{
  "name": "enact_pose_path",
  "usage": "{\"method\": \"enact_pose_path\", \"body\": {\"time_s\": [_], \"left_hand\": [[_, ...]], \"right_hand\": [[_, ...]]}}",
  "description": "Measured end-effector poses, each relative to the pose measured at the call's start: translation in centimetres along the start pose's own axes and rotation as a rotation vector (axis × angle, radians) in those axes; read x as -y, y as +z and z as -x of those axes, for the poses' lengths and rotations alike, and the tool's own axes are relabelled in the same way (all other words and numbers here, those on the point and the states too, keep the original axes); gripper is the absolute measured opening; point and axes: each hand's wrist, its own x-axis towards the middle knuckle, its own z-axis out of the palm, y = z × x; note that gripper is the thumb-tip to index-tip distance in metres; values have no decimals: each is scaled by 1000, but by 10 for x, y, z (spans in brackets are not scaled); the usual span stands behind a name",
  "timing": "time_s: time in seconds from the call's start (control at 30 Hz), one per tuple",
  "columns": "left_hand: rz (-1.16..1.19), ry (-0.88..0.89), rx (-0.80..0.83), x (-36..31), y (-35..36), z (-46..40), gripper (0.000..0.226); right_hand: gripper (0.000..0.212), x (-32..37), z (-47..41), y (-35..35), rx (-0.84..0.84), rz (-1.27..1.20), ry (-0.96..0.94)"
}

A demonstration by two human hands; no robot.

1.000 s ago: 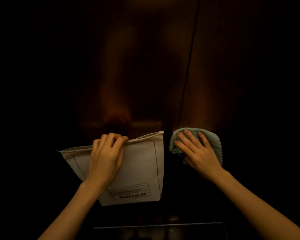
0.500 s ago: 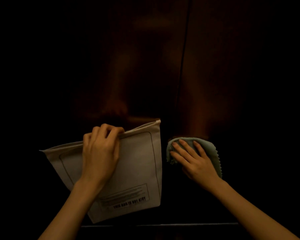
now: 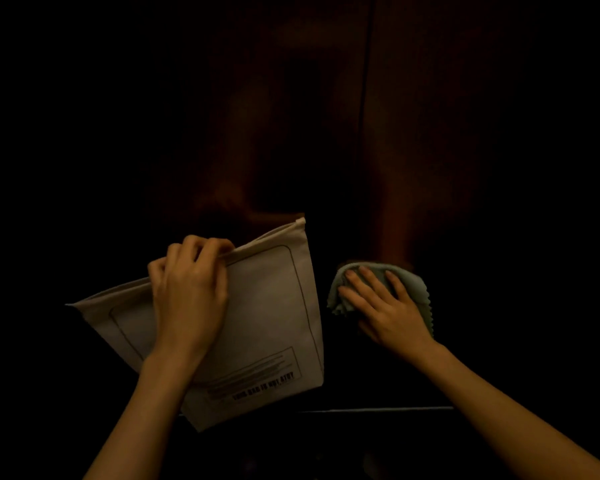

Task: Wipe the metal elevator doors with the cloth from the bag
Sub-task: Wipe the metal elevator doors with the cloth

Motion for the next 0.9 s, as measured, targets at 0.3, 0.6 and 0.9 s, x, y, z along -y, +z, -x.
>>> {"method": "enact_pose_path", "body": {"time_s": [0.3,0.6,0.9], "left_hand": [[3,-42,56,7,8,7,19],[-6,-71,130,7,12,17,19],[-3,-104,132,9,16,17,20]], "right_hand": [[55,-4,-89,-40,-398,-362,491],[61,77,53,46,103,-226,341],[53,62,3,13,-57,-351,460]]}}
